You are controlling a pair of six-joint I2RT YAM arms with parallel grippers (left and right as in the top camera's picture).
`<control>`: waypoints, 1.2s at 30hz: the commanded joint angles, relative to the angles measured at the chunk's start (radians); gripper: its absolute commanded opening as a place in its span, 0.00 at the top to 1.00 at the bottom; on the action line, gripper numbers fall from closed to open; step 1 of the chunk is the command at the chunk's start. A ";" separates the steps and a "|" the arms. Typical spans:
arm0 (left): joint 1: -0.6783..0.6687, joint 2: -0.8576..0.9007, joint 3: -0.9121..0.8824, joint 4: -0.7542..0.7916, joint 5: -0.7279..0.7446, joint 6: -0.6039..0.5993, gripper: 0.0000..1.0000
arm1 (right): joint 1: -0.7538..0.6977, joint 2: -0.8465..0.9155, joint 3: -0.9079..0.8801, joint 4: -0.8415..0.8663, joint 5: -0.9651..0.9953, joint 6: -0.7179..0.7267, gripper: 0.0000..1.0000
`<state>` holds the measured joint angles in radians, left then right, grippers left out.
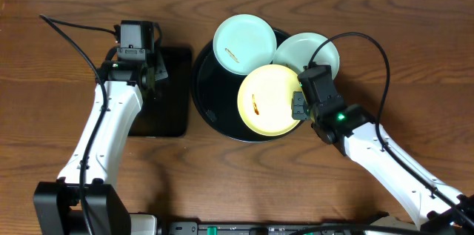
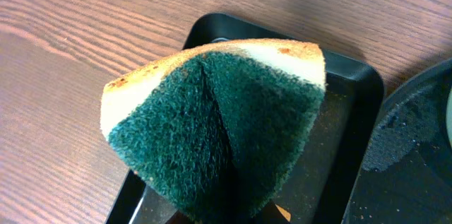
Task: Clean dirty plates on tray and stack at the side
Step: 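Lift the sponge with the left gripper toward the round tray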
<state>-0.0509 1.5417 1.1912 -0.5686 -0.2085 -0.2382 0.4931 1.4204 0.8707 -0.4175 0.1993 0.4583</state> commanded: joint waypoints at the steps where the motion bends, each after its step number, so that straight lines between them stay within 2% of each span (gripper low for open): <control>1: 0.004 -0.003 0.003 0.001 0.059 0.049 0.93 | 0.011 0.009 0.012 -0.008 0.014 0.009 0.98; 5: 0.005 -0.005 0.003 0.031 0.085 0.118 0.92 | 0.011 0.014 0.011 -0.033 0.014 0.135 0.98; 8: 0.005 -0.035 0.002 0.022 0.180 0.176 0.93 | 0.011 0.034 0.010 -0.040 0.014 0.182 0.99; 11: 0.010 -0.029 0.002 0.064 0.160 0.204 0.92 | 0.010 0.073 0.010 -0.026 0.014 0.185 0.98; 15: 0.012 -0.050 0.002 0.039 0.232 0.208 0.92 | 0.009 0.135 0.010 -0.005 0.012 0.200 0.98; 21: 0.015 -0.050 0.002 0.050 0.219 0.226 0.93 | 0.010 0.135 0.010 0.023 -0.036 0.199 0.99; 29: -0.007 -0.048 0.002 -0.018 0.425 0.212 0.93 | 0.002 0.136 0.010 0.025 -0.032 0.199 0.99; 36: -0.032 -0.043 -0.010 -0.066 0.415 0.255 0.92 | 0.001 0.136 0.010 0.025 -0.032 0.199 0.98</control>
<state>-0.0803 1.5085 1.1892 -0.6353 0.1936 -0.0204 0.4923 1.5635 0.8703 -0.3962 0.1677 0.6430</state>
